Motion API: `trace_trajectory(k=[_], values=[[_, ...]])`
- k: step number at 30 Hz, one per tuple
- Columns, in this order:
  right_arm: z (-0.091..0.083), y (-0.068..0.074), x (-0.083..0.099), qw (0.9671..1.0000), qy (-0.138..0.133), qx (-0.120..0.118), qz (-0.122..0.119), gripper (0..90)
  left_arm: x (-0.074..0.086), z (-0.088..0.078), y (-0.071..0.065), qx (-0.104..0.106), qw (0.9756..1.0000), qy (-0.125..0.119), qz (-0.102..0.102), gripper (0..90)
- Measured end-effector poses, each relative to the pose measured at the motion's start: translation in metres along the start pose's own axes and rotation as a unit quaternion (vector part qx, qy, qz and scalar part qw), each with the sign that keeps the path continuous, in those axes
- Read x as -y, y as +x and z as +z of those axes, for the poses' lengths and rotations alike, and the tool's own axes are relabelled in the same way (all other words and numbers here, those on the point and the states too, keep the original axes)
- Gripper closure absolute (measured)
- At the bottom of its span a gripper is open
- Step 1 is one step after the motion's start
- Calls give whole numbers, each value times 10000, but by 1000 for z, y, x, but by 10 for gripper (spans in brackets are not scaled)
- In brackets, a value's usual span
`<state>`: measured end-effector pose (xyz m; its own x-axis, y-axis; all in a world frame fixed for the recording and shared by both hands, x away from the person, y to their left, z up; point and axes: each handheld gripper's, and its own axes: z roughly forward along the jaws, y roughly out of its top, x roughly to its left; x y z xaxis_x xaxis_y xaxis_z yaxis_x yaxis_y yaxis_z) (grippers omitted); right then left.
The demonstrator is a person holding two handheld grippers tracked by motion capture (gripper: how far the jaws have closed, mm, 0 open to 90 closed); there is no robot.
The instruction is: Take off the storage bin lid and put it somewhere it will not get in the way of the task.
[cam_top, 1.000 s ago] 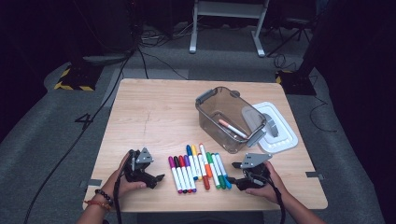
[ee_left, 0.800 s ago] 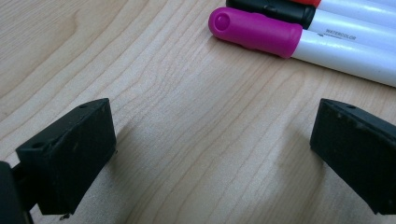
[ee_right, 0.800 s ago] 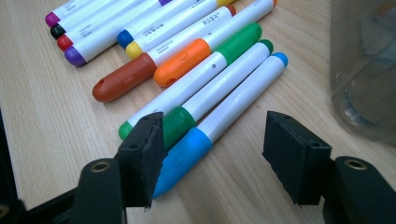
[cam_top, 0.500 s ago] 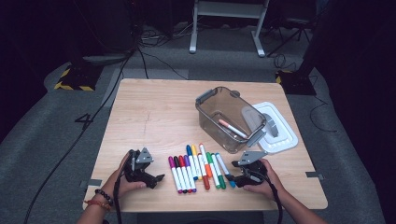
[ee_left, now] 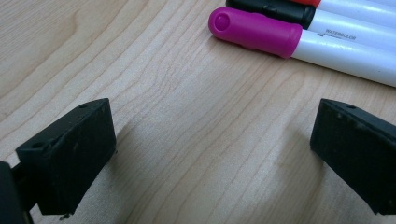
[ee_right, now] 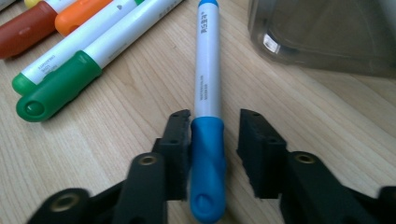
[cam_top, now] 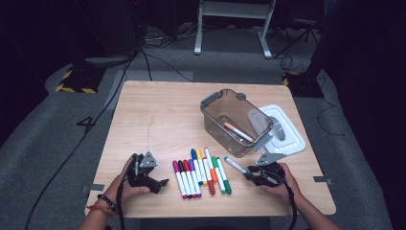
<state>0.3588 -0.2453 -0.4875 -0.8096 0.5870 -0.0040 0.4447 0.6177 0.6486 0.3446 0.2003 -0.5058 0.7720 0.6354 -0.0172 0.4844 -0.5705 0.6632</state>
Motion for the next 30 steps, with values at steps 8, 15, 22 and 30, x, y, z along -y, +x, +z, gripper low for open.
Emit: trace_trajectory(k=[8, 15, 22, 30], values=[[0, -4, -1, 10000, 16, 38, -25, 733, 0, 0, 0, 1, 10000, -1, -1, 5], [-7, 1, -7, 9995, -109, -150, -257, 734, 0, 0, 0, 14, 10000, 4, 14, 4], [-20, 14, -20, 9973, -393, -381, -490, 734, 0, 0, 0, 14, 10000, 5, 14, 4], [-42, 22, -34, 9939, -723, -447, -706, 735, 0, 0, 0, 22, 10000, 3, 16, 4]])
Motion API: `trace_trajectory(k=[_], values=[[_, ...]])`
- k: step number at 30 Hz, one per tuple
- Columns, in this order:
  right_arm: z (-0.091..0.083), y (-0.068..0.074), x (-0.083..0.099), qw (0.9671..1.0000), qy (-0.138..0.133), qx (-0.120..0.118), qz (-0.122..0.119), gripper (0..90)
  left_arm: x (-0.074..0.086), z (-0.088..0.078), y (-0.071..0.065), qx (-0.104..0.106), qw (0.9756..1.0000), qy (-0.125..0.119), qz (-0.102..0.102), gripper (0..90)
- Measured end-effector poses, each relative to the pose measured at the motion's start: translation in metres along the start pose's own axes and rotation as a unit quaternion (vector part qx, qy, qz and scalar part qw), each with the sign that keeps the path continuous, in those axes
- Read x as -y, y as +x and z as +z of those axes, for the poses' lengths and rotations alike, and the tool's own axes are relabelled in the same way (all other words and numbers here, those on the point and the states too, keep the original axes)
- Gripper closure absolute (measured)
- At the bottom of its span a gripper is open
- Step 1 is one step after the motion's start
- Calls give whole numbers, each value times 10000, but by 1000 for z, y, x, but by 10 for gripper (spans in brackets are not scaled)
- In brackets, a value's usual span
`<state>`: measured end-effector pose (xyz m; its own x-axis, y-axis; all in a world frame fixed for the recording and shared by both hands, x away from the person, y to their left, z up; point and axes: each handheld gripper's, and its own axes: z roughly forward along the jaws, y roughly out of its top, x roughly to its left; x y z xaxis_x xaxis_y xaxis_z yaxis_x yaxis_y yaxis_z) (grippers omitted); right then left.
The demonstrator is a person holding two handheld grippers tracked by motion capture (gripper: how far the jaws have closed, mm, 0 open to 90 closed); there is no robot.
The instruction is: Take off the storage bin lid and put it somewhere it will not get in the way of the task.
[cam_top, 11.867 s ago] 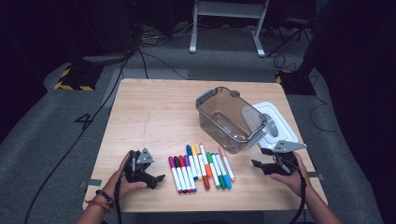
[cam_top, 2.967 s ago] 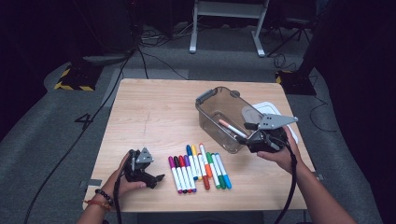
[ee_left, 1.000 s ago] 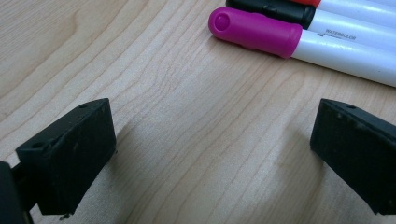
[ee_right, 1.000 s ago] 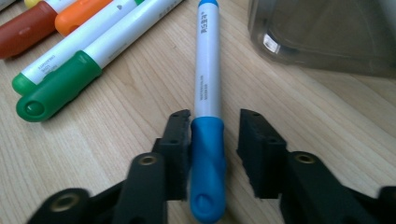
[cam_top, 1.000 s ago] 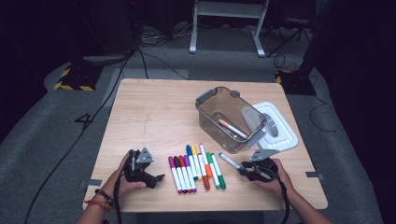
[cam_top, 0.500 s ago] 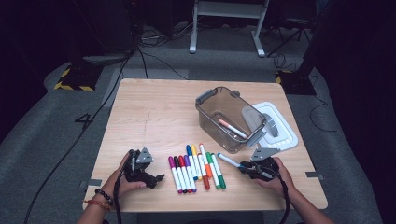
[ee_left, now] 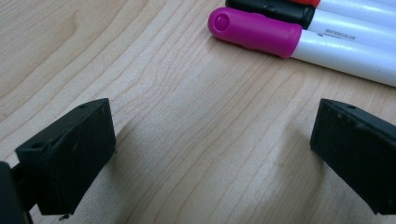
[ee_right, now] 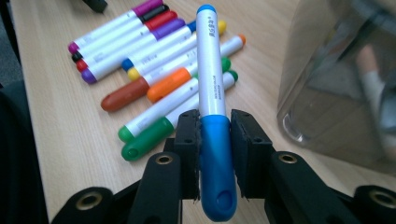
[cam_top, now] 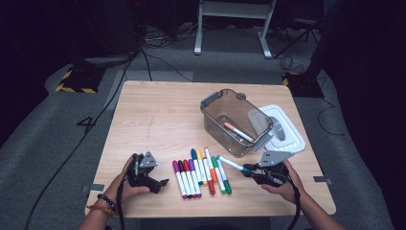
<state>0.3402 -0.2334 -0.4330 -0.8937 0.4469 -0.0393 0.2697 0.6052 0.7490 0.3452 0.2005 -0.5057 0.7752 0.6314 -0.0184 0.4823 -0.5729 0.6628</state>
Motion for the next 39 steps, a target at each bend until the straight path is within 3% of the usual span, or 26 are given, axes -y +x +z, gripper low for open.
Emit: trace_trajectory(k=[5, 10, 16, 19, 23, 31, 39], values=[[-17, 7, -15, 9995, -216, -4, -222, 734, 0, 0, 0, -1, 10000, -1, 0, 4], [-27, 5, -29, 9987, -367, 82, -349, 735, 0, 0, 0, 1, 10000, 1, 0, 4], [-44, -6, -46, 9976, -502, 289, -387, 734, 0, 0, 0, 1, 10000, 0, 0, 4], [-57, -18, -57, 9962, -598, 536, -347, 735, 0, 0, 0, 1, 10000, 0, 0, 4], [-62, -32, -65, 9951, -620, 721, -283, 734, 0, 0, 0, 0, 10000, 0, 0, 4], [-54, -60, -79, 9947, -518, 886, -16, 735, 0, 0, 0, -5, 10000, 4, 3, 4], [-24, -86, -97, 9948, -128, 1001, 119, 735, 0, 0, 0, -1, 10000, 5, 1, 3]])
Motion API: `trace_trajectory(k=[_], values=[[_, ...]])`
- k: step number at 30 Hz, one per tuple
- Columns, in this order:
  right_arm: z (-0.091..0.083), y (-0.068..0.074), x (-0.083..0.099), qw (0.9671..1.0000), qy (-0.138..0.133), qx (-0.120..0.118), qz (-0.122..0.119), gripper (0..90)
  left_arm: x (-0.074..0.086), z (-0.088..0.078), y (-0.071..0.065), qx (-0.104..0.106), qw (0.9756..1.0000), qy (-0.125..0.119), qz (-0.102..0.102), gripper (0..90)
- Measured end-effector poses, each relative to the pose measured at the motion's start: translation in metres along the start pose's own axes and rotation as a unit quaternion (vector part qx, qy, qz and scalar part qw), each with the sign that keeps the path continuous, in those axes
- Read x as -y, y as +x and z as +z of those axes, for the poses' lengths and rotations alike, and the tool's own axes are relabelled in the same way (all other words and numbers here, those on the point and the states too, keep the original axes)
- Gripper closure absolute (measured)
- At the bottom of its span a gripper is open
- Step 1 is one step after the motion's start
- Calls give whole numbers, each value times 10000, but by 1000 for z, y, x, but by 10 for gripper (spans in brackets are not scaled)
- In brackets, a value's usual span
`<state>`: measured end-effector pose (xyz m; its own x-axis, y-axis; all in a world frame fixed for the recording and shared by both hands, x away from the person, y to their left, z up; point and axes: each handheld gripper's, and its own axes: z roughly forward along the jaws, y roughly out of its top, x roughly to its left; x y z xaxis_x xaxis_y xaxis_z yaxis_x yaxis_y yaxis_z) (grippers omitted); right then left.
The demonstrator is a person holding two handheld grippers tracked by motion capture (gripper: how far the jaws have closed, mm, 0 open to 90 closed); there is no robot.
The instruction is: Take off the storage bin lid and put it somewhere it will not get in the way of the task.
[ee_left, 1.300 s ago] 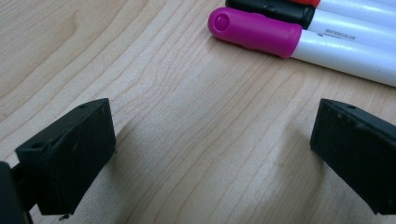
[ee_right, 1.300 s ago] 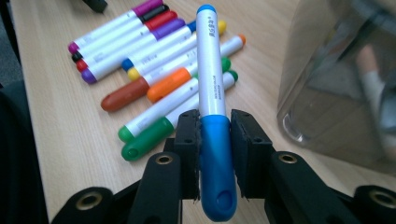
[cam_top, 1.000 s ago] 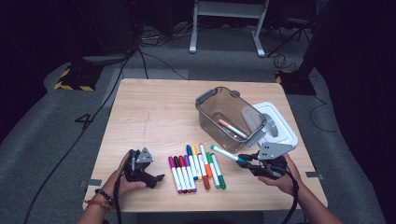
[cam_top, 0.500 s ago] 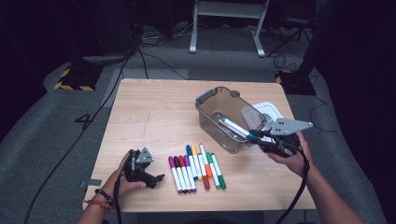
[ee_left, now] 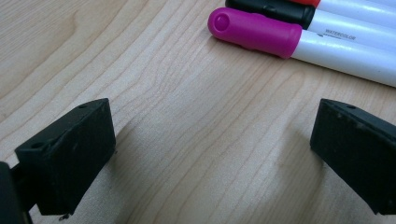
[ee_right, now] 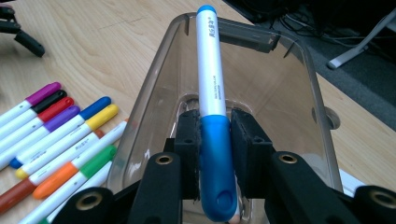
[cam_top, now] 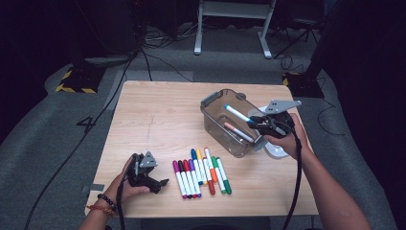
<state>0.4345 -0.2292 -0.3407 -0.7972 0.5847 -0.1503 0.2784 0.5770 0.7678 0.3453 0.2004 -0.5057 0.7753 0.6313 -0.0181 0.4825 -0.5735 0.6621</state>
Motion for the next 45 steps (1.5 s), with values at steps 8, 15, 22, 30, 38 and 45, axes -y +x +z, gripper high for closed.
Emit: trace_trajectory(k=[8, 15, 22, 30, 38, 45], values=[[33, -10, -8, 9992, 381, -12, 128, 734, 0, 0, 0, 8, 10000, 1, 9, 3], [58, -10, -11, 9972, 714, -108, 167, 734, 0, 0, 0, 8, 10000, 1, 9, 3], [81, -2, -15, 9924, 1180, -337, 77, 734, 0, 0, 0, 8, 10000, 1, 11, 3], [93, 1, -12, 9858, 1625, -424, 76, 733, 0, 0, 0, 4, 10000, -1, 3, 3], [92, 7, -9, 9809, 1883, -489, 23, 672, 0, 0, 0, 8, 10000, 1, 10, 3], [85, 4, -6, 9833, 1762, -397, 236, 573, 0, 0, 0, 7, 10000, 3, 12, 3]])
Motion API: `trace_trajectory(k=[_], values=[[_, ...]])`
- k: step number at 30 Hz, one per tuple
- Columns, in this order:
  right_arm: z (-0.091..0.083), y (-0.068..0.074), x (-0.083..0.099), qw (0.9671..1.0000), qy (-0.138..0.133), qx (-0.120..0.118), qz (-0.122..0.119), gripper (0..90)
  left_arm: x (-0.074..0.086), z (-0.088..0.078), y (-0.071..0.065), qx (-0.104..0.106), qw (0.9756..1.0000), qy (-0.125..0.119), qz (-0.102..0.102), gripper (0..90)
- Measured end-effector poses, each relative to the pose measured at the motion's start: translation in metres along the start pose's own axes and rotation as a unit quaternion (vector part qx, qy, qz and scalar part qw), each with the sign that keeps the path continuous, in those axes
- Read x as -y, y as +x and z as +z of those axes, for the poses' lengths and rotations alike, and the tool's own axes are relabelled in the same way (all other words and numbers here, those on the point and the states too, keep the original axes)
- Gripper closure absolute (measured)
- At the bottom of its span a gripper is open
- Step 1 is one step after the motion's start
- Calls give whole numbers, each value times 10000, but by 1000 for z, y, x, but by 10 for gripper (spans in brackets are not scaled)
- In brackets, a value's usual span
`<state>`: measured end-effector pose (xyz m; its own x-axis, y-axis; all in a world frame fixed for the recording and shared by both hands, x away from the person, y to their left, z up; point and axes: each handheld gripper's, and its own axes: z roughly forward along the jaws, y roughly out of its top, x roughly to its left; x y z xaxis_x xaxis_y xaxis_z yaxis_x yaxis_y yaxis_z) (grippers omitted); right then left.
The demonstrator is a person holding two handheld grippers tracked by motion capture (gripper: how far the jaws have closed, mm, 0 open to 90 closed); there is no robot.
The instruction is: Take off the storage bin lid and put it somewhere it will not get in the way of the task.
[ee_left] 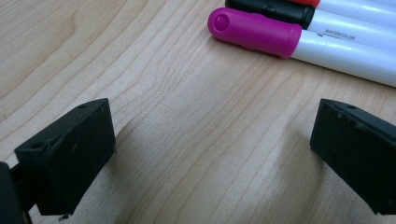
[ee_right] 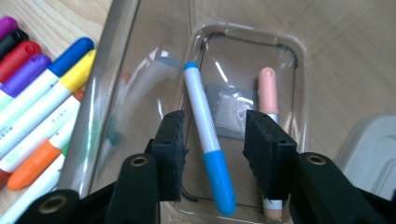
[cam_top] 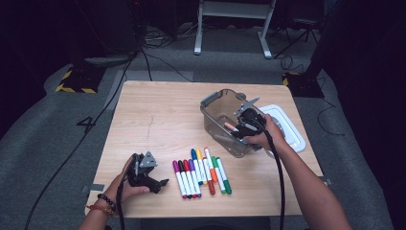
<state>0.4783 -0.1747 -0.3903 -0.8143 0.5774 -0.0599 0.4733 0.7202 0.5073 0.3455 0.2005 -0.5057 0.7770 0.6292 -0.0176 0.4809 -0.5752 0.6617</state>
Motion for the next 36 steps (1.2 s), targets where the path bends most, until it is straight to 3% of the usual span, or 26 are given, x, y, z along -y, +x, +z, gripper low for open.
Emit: trace_trajectory(k=[4, 6, 8, 12, 20, 22, 24, 27, 28, 29, 33, 36], values=[[-19, 3, 9, 9987, -491, -68, 105, 547, 0, 0, 0, 2, 10000, -1, -1, 3], [-25, 6, 11, 9983, -571, -45, 90, 534, 0, 0, 0, 1, 10000, -2, -1, 3], [-40, 12, 18, 9959, -902, -31, 102, 518, 0, 0, 0, 0, 10000, -1, -1, 3], [-60, 23, 31, 9920, -1260, 65, -14, 469, 0, 0, 0, -1, 10000, -2, -1, 3], [-84, 43, 67, 9858, -1656, 263, -104, 403, 0, 0, 0, -5, 10000, -3, -11, 3], [-87, 48, 78, 9842, -1744, 301, -117, 393, 0, 0, 0, -4, 10000, -7, -13, 3], [-88, 52, 88, 9827, -1840, 191, -86, 383, 0, 0, 0, -6, 10000, -7, -15, 3], [-88, 58, 97, 9824, -1856, 162, -114, 368, 0, 0, 0, -12, 10000, -4, -18, 3], [-87, 65, 108, 9798, -1992, 90, -153, 355, 0, 0, 0, -11, 10000, -7, -21, 3], [-84, 69, 112, 9793, -2014, 50, -180, 348, 0, 0, 0, -11, 10000, -7, -22, 3], [-69, 80, 123, 9790, -2028, -125, -176, 326, 0, 0, -1, -15, 10000, -7, -24, 4], [-53, 86, 128, 9807, -1932, -238, -164, 318, 0, 0, -1, -15, 10000, -7, -25, 4]])
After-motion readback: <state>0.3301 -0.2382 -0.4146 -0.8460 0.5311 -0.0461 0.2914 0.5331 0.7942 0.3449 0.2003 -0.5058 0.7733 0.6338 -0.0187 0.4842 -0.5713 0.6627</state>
